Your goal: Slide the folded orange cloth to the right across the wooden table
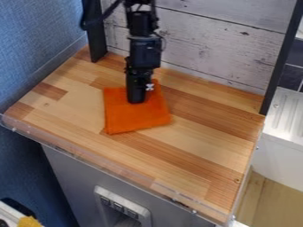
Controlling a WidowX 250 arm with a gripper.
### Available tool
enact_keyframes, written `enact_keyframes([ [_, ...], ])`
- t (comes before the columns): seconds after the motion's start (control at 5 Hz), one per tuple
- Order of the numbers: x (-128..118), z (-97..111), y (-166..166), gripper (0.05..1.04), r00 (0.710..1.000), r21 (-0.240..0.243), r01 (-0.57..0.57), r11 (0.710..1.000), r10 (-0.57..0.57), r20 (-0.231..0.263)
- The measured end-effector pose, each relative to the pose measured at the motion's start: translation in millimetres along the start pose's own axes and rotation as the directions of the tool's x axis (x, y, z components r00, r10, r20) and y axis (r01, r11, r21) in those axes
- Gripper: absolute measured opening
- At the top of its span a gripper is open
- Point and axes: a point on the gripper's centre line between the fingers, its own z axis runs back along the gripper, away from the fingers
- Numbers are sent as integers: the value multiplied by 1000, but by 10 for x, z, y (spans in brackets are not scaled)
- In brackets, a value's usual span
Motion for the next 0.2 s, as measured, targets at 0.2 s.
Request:
enact_keyframes([
  [0.2, 164, 32, -36, 62, 987, 85, -153, 985, 156, -27],
])
